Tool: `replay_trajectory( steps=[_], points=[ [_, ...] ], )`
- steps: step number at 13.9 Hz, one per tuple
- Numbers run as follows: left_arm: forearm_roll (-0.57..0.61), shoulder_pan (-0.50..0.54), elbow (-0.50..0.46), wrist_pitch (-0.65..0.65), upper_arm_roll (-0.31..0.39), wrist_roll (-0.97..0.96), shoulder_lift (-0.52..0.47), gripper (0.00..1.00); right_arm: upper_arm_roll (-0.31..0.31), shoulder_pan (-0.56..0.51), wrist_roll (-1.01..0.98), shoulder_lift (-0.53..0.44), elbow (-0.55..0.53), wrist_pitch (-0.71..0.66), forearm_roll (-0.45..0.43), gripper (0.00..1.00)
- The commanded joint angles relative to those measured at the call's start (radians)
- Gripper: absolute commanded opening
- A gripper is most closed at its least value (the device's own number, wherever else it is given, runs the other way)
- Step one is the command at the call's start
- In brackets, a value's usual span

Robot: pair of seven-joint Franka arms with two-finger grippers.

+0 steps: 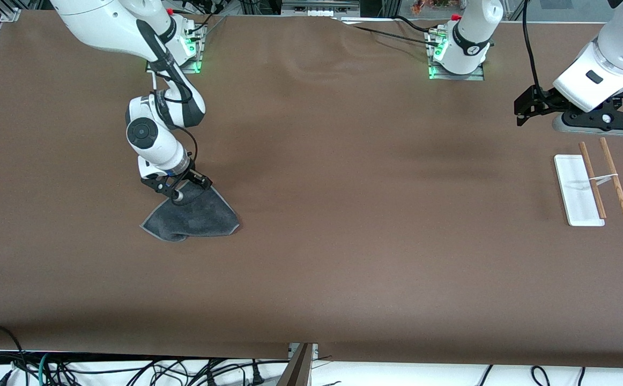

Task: Pass towel and hang on rack
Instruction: 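Close the right gripper on the grey towel's corner, then lift the towel with the right gripper while the left gripper reaches toward it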

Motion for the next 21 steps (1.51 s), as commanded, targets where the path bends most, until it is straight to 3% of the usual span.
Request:
replay_trajectory(
  steps=[1, 4, 6, 10, 13, 15, 18, 21],
  points=[
    [-0.008, 0.005, 0.028, -0.025, -0.005, -0.002, 0.008, 1.0, 0.005, -0.008, -0.023, -0.006, -0.014, 0.021, 0.012, 0.49],
    [-0.008, 0.005, 0.028, -0.025, -0.005, -0.002, 0.008, 1.0, 0.007, -0.007, -0.024, -0.006, -0.014, 0.018, 0.012, 0.16],
    [-0.008, 0.005, 0.028, -0.025, -0.005, -0.002, 0.008, 1.0, 0.007, -0.008, -0.024, -0.009, -0.012, 0.015, 0.012, 0.02],
    [-0.008, 0.005, 0.028, -0.025, -0.005, -0.002, 0.008, 1.0, 0.013, -0.007, -0.027, -0.063, 0.007, -0.071, 0.012, 0.0],
    [-0.008, 0.005, 0.028, -0.025, -0.003, -0.002, 0.006, 1.0, 0.04, -0.002, -0.024, -0.118, 0.122, -0.287, 0.013, 0.0],
    [-0.008, 0.005, 0.028, -0.025, -0.003, -0.002, 0.008, 1.0, 0.051, -0.002, -0.021, -0.118, 0.278, -0.5, 0.022, 0.0],
    [-0.008, 0.005, 0.028, -0.025, -0.005, -0.002, 0.006, 1.0, 0.065, 0.01, -0.018, -0.1, 0.588, -0.853, 0.108, 0.0],
    [-0.013, 0.005, 0.028, -0.022, -0.003, -0.002, 0.008, 1.0, 0.066, 0.015, 0.032, -0.039, 0.814, -1.048, 0.185, 0.0]
  ],
)
